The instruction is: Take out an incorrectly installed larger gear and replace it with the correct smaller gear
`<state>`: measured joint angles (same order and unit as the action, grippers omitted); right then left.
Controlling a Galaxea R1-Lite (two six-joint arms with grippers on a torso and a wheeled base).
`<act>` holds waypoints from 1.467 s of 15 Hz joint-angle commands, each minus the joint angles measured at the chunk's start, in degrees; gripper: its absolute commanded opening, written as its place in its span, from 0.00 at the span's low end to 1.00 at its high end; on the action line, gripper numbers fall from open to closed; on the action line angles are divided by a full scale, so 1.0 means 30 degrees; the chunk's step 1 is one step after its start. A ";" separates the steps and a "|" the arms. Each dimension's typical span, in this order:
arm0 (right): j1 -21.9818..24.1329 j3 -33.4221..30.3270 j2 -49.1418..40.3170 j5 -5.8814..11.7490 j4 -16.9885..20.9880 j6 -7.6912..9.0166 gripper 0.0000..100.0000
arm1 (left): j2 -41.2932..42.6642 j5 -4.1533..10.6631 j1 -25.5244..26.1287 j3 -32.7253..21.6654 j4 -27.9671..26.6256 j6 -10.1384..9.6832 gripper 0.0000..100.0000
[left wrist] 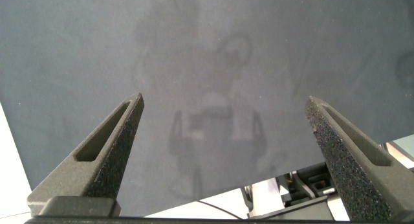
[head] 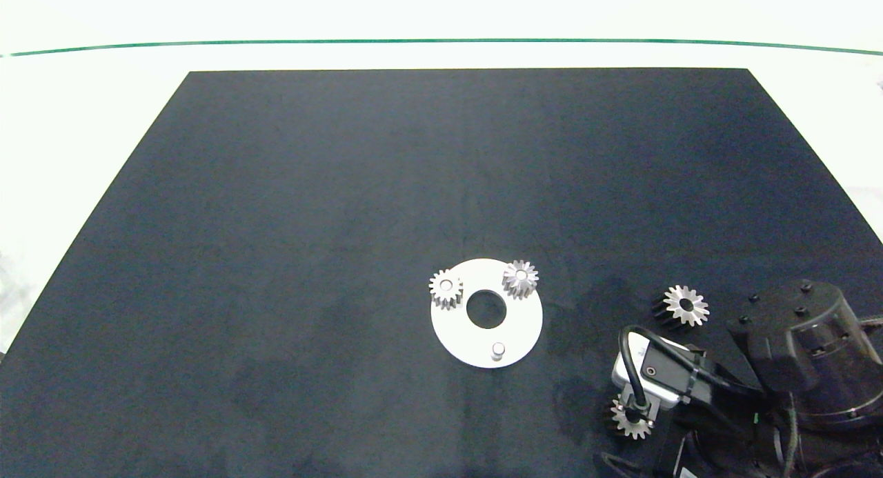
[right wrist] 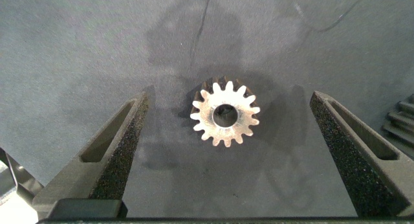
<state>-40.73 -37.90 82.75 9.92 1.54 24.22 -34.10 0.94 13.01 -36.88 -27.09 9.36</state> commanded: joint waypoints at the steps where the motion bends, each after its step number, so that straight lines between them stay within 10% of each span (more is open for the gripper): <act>1: 0.0012 0.0182 0.0366 -0.0026 -0.0014 0.0012 0.96 | 0.0145 0.0009 0.0029 0.0017 -0.0053 0.0014 1.00; 22: 0.0100 0.0768 0.1040 0.0237 -0.1508 -0.0721 0.54 | 0.0233 0.0009 0.0000 0.0222 -0.0053 -0.0015 1.00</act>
<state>-40.40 -35.58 86.14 10.54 -2.97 21.88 -33.38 0.94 13.06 -36.24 -27.11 9.28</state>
